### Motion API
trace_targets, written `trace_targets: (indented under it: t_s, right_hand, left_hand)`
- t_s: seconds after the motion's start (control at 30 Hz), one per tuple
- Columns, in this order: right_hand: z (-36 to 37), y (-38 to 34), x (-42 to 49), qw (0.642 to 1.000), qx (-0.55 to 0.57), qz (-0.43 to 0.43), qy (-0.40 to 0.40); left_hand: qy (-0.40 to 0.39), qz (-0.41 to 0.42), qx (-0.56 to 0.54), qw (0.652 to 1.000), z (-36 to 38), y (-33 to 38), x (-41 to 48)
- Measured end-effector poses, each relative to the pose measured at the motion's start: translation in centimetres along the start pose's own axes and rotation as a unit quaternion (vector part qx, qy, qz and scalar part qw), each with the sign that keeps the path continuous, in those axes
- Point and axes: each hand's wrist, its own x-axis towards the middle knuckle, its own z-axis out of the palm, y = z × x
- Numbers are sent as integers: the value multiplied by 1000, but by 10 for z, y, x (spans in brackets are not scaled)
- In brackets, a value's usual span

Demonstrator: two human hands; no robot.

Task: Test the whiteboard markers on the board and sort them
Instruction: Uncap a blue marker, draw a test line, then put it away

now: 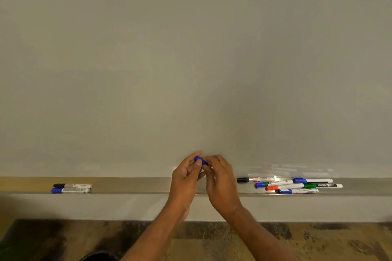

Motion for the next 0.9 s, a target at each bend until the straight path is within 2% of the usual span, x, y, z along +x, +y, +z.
trace_targets:
  t_s: [0.17,0.3,0.4,0.53,0.6,0.9]
  right_hand:
    - [-28,-69,16,983,173,64,-3]
    - [-60,-124,31,926,310,193,-95]
    - [-82,-158,41,883,377,223,-167]
    - [-96,-196,51,848,435,236,-190]
    - [-100,-212,55,844,445,240,-178]
    - [-123,-268,68,880,394,249,-93]
  left_hand:
    - [-25,19,-45,999,-13,51,-13]
    - [-93,27,-57,994,-28,99,-22]
    - [-154,34,-79,984,-36,134,-30]
    - [-199,58,-89,974,-40,174,-41]
    - [-214,67,-104,969,-41,191,-47]
    - [-205,128,-79,967,-33,249,-66]
